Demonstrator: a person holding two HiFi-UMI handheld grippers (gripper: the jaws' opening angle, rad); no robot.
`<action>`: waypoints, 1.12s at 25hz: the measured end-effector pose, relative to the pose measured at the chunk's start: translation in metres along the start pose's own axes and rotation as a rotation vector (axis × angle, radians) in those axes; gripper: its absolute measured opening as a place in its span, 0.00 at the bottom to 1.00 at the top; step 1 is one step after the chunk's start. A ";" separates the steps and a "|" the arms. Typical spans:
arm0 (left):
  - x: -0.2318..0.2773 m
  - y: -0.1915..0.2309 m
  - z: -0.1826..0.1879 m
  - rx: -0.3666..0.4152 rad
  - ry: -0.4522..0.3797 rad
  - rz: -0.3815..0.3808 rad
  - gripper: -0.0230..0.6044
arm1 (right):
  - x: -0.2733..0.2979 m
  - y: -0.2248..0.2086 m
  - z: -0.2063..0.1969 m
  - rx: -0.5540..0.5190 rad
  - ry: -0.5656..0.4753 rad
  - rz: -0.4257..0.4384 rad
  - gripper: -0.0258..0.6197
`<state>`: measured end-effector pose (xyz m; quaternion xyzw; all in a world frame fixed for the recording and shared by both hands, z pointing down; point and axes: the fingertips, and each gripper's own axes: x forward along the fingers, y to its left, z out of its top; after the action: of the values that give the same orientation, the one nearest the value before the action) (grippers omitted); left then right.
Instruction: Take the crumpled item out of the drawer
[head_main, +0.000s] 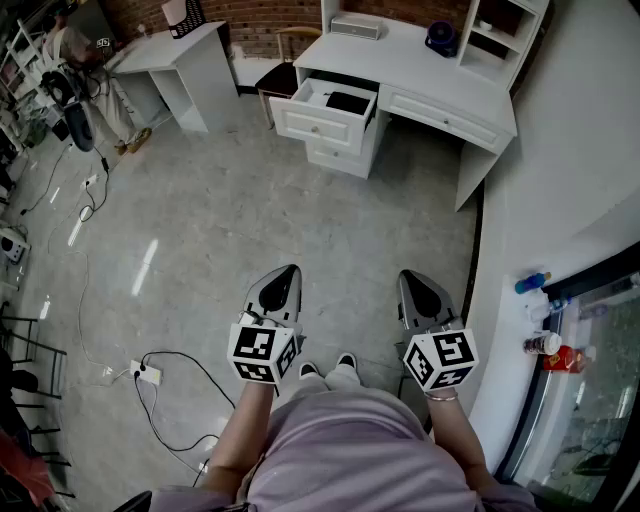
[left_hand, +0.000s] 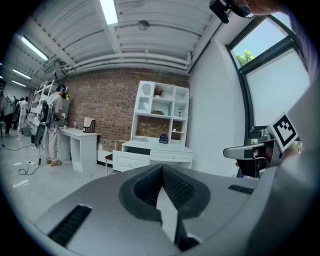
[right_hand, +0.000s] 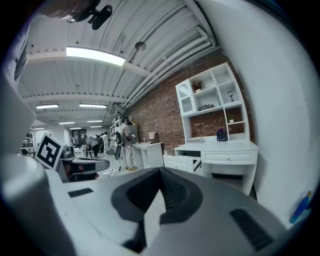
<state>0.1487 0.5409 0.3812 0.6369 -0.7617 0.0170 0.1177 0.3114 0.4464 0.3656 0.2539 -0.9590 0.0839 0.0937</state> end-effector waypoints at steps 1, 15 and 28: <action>0.001 -0.003 0.000 -0.001 0.001 -0.002 0.04 | -0.001 -0.001 0.000 0.000 0.001 0.002 0.04; 0.013 -0.023 -0.001 -0.018 -0.010 0.012 0.06 | -0.007 -0.016 0.000 0.011 -0.010 0.026 0.04; 0.048 -0.012 0.005 0.001 0.010 0.007 0.30 | 0.019 -0.038 0.000 0.046 -0.006 0.016 0.04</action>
<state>0.1523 0.4917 0.3841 0.6343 -0.7632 0.0211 0.1212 0.3144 0.4046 0.3740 0.2486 -0.9591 0.1061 0.0843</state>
